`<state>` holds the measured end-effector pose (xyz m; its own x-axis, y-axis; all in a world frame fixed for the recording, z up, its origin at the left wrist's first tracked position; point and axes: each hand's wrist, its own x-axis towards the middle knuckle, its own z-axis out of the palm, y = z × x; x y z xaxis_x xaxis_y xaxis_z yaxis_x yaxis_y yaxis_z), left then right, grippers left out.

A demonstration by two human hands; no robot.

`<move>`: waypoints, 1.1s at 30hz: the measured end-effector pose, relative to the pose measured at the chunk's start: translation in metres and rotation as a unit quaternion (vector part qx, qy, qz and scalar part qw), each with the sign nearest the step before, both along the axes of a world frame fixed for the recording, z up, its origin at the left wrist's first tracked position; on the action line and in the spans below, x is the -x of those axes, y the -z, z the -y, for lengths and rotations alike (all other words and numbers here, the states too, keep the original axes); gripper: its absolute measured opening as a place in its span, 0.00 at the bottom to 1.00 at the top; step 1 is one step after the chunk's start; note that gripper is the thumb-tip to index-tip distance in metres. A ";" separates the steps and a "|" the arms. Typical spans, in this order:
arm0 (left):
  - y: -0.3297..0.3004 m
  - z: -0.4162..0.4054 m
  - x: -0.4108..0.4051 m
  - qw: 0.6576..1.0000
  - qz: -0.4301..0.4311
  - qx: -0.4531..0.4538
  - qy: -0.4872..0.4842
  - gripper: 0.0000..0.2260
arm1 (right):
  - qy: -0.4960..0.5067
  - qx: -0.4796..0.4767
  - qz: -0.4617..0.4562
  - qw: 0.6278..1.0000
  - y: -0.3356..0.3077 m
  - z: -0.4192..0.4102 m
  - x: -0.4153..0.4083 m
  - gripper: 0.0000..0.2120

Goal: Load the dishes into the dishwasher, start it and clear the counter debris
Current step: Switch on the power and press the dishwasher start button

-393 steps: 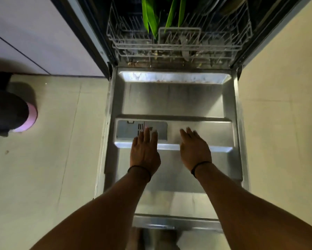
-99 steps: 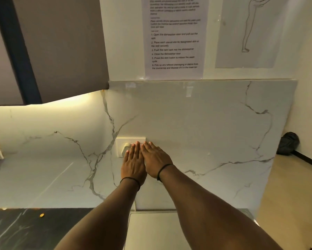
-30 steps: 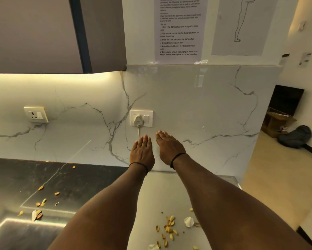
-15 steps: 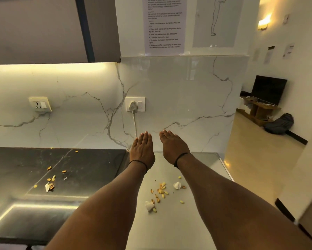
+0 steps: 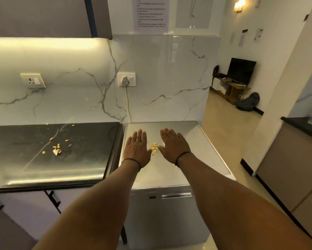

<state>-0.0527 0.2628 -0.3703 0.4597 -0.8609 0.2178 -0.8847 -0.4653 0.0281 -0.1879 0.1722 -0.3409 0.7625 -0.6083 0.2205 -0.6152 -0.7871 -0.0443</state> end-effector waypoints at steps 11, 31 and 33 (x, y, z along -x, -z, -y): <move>0.037 -0.082 0.066 0.998 -0.036 -0.058 -0.005 0.34 | -0.018 -0.053 0.004 0.998 0.046 -0.063 0.082 0.33; 0.222 -0.122 0.030 0.999 0.020 -0.006 -0.040 0.54 | -0.048 0.013 -0.020 0.999 0.246 -0.064 0.069 0.49; 0.235 -0.112 0.015 0.999 0.020 0.026 -0.040 0.55 | -0.048 0.033 0.007 0.998 0.259 -0.053 0.057 0.49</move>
